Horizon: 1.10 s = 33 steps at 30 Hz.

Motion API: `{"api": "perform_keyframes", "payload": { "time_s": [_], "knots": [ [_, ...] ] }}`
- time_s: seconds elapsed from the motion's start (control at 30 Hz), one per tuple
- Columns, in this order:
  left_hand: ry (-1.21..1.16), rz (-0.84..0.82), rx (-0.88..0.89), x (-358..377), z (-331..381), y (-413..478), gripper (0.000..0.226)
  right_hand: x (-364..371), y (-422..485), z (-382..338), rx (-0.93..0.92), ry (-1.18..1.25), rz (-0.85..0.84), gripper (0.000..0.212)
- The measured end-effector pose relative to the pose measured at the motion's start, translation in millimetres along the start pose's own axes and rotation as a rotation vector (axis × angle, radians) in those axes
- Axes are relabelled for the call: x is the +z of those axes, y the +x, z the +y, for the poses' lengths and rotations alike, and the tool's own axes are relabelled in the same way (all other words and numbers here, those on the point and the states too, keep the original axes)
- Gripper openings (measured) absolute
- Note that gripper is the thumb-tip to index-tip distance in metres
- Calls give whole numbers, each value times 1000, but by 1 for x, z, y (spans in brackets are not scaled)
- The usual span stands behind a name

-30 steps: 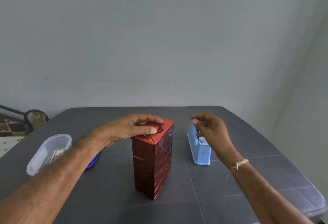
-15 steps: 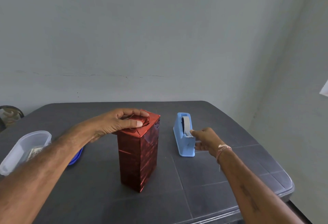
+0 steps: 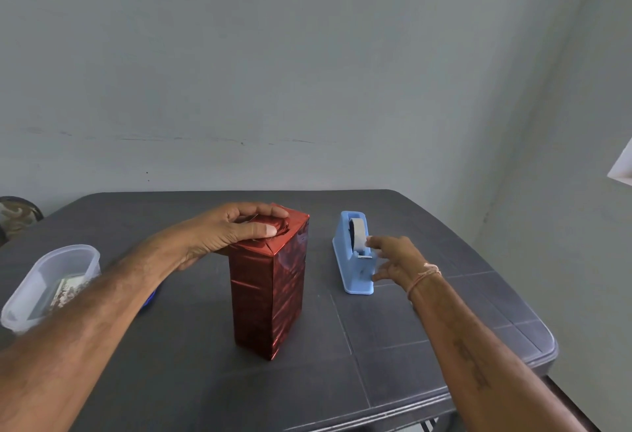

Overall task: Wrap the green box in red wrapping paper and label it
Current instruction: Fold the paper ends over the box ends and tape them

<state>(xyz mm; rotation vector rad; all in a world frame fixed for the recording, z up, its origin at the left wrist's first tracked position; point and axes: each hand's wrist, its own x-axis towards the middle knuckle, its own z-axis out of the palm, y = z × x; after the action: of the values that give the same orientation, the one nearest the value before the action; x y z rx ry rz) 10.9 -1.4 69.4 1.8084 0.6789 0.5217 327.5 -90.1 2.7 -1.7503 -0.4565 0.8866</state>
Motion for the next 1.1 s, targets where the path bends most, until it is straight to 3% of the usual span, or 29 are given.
{"api": "perform_keyframes", "payload": {
  "time_s": [0.2, 0.5, 0.67, 0.77, 1.1],
  "knots": [
    [-15, 3, -7, 3, 2, -2, 31, 2, -7, 12, -37, 64, 40, 52],
    [-31, 9, -22, 4, 5, -5, 32, 14, -10, 28, -106, 88, 116, 13],
    [-28, 15, -47, 4, 4, -6, 30, 11, -7, 31, -90, 55, 85, 16],
    [-22, 15, -53, 4, 3, -5, 31, 5, 1, 28, -65, 61, 31, 34],
    [-11, 19, -99, 5, 4, -5, 35, -9, 1, 34, -35, 143, -116, 42]
  ]
}}
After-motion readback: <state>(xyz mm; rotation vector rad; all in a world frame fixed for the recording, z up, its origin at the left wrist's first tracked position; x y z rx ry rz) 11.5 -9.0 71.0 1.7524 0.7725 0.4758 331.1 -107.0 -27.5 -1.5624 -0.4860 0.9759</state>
